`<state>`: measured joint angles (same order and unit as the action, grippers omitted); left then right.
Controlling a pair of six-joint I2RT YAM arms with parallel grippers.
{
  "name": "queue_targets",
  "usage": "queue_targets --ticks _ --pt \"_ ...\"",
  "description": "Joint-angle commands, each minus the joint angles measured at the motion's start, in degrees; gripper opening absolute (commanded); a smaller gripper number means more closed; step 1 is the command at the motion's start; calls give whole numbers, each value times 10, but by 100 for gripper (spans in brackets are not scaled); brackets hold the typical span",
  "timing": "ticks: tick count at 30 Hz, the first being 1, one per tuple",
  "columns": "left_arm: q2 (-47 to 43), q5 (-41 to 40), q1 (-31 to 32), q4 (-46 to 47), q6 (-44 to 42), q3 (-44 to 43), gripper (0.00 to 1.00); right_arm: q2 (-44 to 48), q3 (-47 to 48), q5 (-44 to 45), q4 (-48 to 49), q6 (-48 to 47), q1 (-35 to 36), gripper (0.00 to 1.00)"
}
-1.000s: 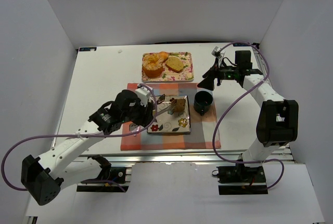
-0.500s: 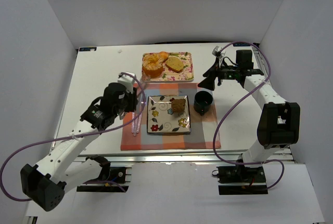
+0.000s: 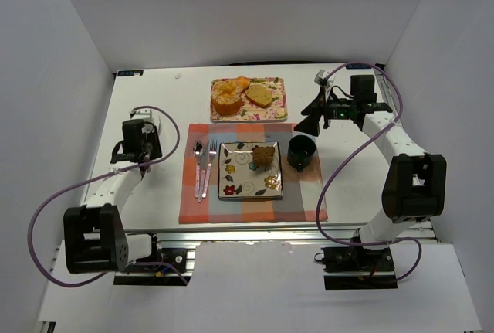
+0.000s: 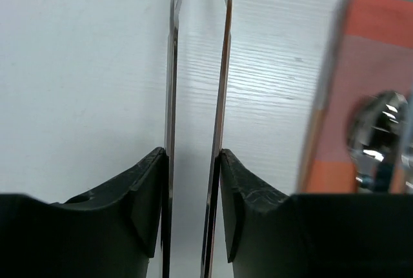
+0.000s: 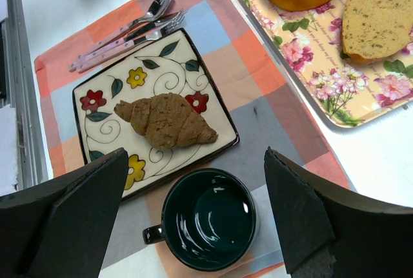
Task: Place the bread
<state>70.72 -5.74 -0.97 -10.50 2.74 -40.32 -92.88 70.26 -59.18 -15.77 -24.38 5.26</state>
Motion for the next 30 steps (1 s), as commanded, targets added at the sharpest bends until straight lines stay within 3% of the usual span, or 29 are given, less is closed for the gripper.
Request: queue_targets --ticks 1,8,15,24,25,26,28,30 --pt "27 37 -39 100 -12 18 48 30 -10 -12 -10 -14 -2 89" --pt "106 56 -57 145 -2 28 57 32 -9 -1 -23 -27 -2 89" --pt "143 56 -69 109 10 25 65 24 -3 2 -28 -23 -2 89" --pt "99 53 -72 109 27 54 79 17 8 9 -59 -47 -1 89" --pt "87 50 -72 105 28 55 87 17 8 11 -63 -47 1 89" --pt "80 49 -72 92 31 56 88 16 13 13 -66 -49 2 89" --pt "57 46 -72 86 35 57 98 9 19 18 -84 -58 6 89" --pt "37 37 -72 79 45 56 98 3 32 30 -93 -56 11 89"
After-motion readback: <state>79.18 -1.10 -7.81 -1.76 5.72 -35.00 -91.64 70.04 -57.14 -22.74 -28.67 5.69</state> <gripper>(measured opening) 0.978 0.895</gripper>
